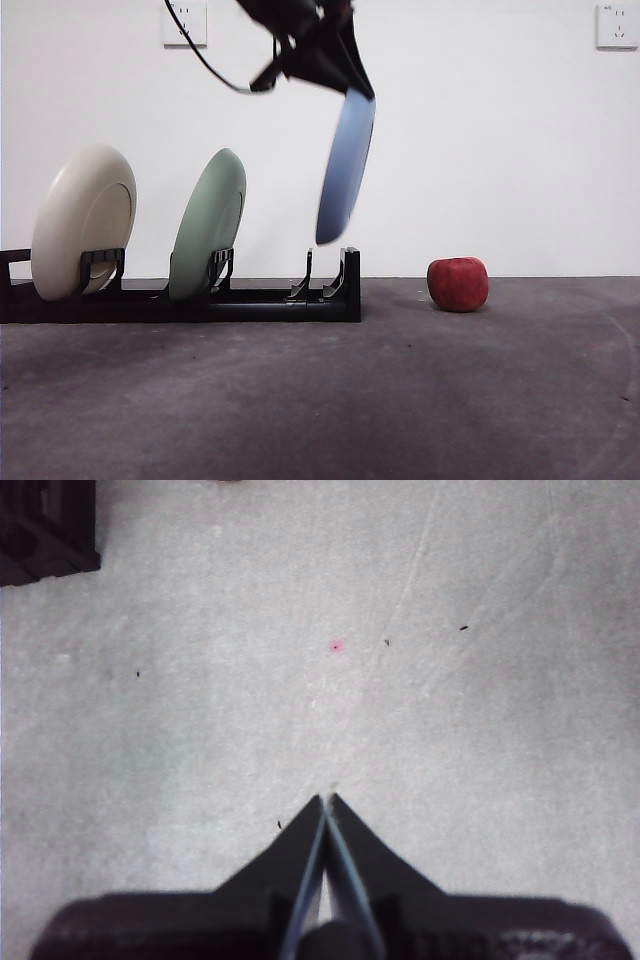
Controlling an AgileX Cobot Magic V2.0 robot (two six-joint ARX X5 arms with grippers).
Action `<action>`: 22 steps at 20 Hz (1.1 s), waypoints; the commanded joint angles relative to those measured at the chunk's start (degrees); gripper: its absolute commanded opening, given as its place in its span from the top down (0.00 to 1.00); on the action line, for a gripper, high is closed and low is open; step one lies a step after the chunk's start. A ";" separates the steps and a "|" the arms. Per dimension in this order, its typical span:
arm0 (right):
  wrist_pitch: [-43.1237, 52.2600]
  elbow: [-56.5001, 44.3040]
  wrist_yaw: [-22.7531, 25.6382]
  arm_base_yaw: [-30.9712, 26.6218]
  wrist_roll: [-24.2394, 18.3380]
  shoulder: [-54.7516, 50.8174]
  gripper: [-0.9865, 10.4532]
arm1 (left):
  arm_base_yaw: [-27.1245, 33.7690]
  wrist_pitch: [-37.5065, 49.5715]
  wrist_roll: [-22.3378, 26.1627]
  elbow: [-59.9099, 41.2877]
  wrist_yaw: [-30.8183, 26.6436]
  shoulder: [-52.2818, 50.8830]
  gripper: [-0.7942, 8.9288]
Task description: Take the blue plate from the plate rack,put the plate on the table,take the apple from the table,put the apple in the plate
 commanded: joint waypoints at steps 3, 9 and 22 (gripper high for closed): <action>0.44 0.15 0.07 0.02 -0.42 0.02 0.91 | -2.43 -9.46 6.12 0.46 -3.80 -6.51 0.93; 0.59 0.15 0.04 0.02 -0.42 0.02 0.91 | -9.75 -24.22 13.40 0.11 -11.89 -10.84 0.93; 1.44 0.04 0.04 0.02 -0.35 0.04 0.91 | -27.61 -18.93 7.34 -26.97 -36.81 -17.88 0.93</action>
